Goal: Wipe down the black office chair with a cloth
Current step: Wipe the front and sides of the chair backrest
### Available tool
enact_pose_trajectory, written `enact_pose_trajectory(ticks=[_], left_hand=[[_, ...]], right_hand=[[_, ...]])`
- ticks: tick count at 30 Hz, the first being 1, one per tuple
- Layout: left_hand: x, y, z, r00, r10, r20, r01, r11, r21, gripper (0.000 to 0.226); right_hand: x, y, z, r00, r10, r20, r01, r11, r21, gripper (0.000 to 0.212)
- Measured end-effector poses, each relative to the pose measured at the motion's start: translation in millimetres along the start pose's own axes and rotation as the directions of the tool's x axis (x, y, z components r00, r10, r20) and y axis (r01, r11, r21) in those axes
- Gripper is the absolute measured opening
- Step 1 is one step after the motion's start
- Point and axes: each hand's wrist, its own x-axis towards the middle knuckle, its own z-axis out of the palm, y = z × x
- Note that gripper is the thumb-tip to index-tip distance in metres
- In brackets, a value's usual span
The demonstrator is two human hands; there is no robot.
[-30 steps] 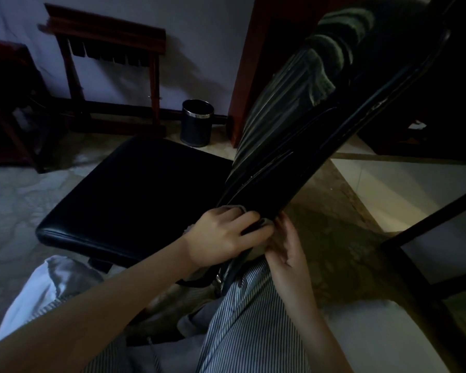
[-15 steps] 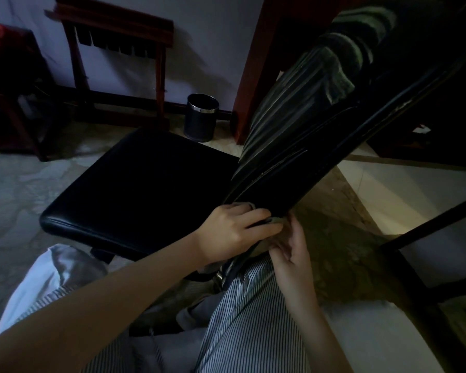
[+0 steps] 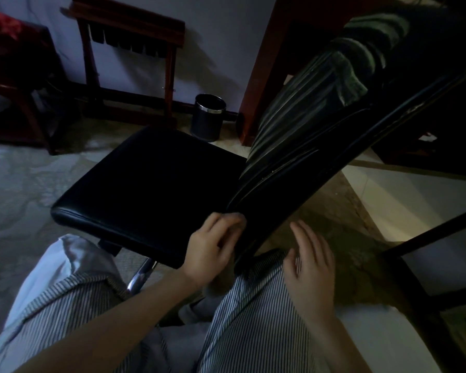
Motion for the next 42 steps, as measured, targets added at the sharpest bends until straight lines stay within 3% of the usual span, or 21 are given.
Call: enact_pose_trajectory(ticks=[2, 4, 7, 11, 16, 24, 28, 31, 38, 42], left_hand=[[-2.6, 3.2, 0.0, 0.97, -0.233, -0.071, 0.226, 0.969, -0.097, 0.022], [-3.9, 10.0, 3.7, 0.931, -0.356, -0.081, 0.341, 0.927, -0.156, 0.024], [-6.4, 29.4, 16.2, 0.92, -0.386, -0.063, 0.363, 0.903, -0.23, 0.029], [0.9, 59.2, 44.9, 0.886, -0.442, -0.141, 0.375, 0.862, -0.34, 0.022], [-4.4, 62.4, 66.8, 0.846, -0.497, -0.19, 0.406, 0.834, -0.372, 0.031], [-38.4, 33.1, 73.7, 0.74, -0.657, -0.142, 0.596, 0.739, -0.314, 0.024], [-37.1, 21.5, 66.0, 0.676, -0.729, -0.111, 0.683, 0.676, -0.277, 0.017], [-31.5, 20.2, 57.0, 0.659, -0.733, -0.168, 0.669, 0.673, -0.315, 0.016], [-25.0, 14.7, 24.0, 0.631, -0.732, -0.256, 0.629, 0.676, -0.383, 0.017], [-23.8, 26.9, 29.8, 0.681, -0.702, -0.209, 0.61, 0.701, -0.368, 0.015]], right_hand=[[4.7, 10.6, -2.1, 0.975, -0.216, -0.052, 0.207, 0.968, -0.141, 0.044], [16.0, 18.5, -7.2, 0.914, -0.403, -0.054, 0.38, 0.894, -0.237, 0.046], [32.2, 28.8, -11.4, 0.836, -0.548, 0.03, 0.52, 0.773, -0.364, 0.053], [44.6, 36.4, -10.6, 0.759, -0.641, 0.114, 0.602, 0.624, -0.498, 0.054], [57.6, 39.0, -7.3, 0.708, -0.693, 0.135, 0.642, 0.552, -0.532, 0.053], [63.4, 42.8, 7.1, 0.682, -0.722, 0.117, 0.64, 0.511, -0.574, 0.081], [64.7, 41.7, 7.3, 0.667, -0.736, 0.116, 0.651, 0.5, -0.571, 0.073], [68.0, 39.4, 7.2, 0.65, -0.753, 0.108, 0.664, 0.493, -0.562, 0.063], [71.1, 38.0, 10.1, 0.665, -0.745, 0.053, 0.656, 0.548, -0.519, 0.064], [69.5, 35.3, 10.4, 0.667, -0.743, 0.053, 0.66, 0.556, -0.505, 0.059]])
